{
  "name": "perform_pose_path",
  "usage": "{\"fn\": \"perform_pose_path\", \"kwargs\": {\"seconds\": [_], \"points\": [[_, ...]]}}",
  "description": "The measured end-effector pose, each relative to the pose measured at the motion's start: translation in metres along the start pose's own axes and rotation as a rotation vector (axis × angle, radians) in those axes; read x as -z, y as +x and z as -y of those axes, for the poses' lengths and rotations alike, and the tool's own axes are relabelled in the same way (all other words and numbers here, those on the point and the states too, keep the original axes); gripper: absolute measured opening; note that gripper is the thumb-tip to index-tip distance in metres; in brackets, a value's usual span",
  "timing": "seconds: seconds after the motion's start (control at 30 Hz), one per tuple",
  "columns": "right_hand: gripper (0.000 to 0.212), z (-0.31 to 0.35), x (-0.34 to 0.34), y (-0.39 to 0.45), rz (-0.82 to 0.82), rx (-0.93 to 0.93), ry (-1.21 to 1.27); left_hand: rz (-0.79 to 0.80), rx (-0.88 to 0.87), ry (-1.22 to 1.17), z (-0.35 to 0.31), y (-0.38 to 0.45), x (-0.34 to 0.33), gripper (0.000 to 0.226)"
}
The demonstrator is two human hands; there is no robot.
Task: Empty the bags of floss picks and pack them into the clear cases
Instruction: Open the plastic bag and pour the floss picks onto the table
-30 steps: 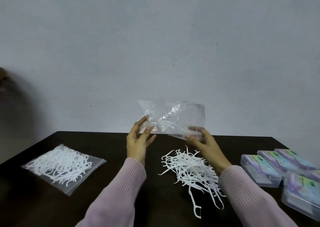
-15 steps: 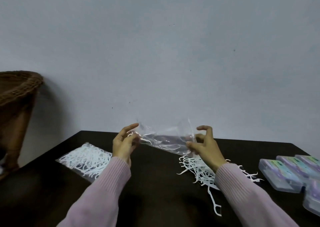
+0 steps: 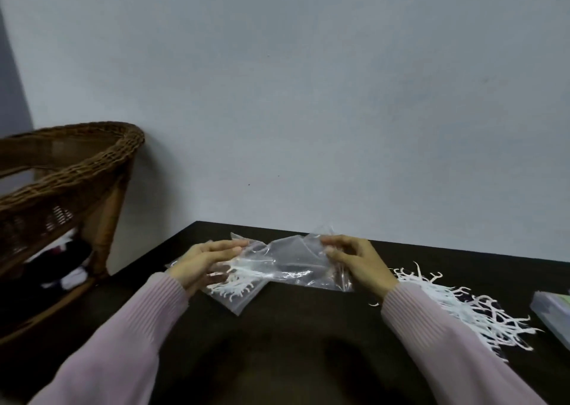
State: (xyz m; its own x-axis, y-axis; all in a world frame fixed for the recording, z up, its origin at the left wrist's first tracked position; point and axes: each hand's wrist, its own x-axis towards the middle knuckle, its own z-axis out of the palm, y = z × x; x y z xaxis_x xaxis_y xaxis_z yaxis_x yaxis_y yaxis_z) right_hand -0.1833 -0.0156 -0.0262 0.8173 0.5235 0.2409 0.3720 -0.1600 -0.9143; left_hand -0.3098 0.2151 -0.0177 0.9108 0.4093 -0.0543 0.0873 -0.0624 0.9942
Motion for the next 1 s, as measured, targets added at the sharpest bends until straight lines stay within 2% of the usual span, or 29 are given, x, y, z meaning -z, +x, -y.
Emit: {"fn": "perform_pose_path", "kwargs": {"seconds": [0.2,0.33,0.47,0.6,0.7,0.77,0.83,0.93,1.0], "points": [[0.040,0.009,-0.058,-0.004,0.117,0.005,-0.310,-0.108,-0.028,0.256,0.022,-0.011,0.070,0.031],[0.048,0.014,-0.096,-0.010,0.220,0.006,-0.446,-0.187,-0.181,0.526,0.041,-0.019,0.100,0.038],[0.049,0.018,-0.129,-0.019,0.303,0.066,-0.623,-0.304,-0.172,0.789,0.055,-0.028,0.125,0.042],[0.041,0.023,-0.148,-0.029,0.367,0.137,-0.814,-0.322,-0.120,0.994,0.059,-0.035,0.141,0.047],[0.036,0.024,-0.157,-0.034,0.229,0.275,-0.915,-0.387,-0.149,1.113,0.064,-0.039,0.140,0.046],[0.035,0.024,-0.167,-0.036,0.189,0.408,-0.923,-0.361,-0.213,1.112,0.069,-0.043,0.131,0.044],[0.035,0.025,-0.178,-0.037,0.255,0.508,-0.923,-0.272,-0.253,1.076,0.074,-0.047,0.119,0.044],[0.035,0.029,-0.188,-0.041,0.290,0.508,-0.894,-0.278,-0.245,0.926,0.075,-0.051,0.114,0.049],[0.033,0.032,-0.187,-0.045,0.170,0.457,-0.892,-0.318,-0.246,0.852,0.075,-0.054,0.121,0.049]]}}
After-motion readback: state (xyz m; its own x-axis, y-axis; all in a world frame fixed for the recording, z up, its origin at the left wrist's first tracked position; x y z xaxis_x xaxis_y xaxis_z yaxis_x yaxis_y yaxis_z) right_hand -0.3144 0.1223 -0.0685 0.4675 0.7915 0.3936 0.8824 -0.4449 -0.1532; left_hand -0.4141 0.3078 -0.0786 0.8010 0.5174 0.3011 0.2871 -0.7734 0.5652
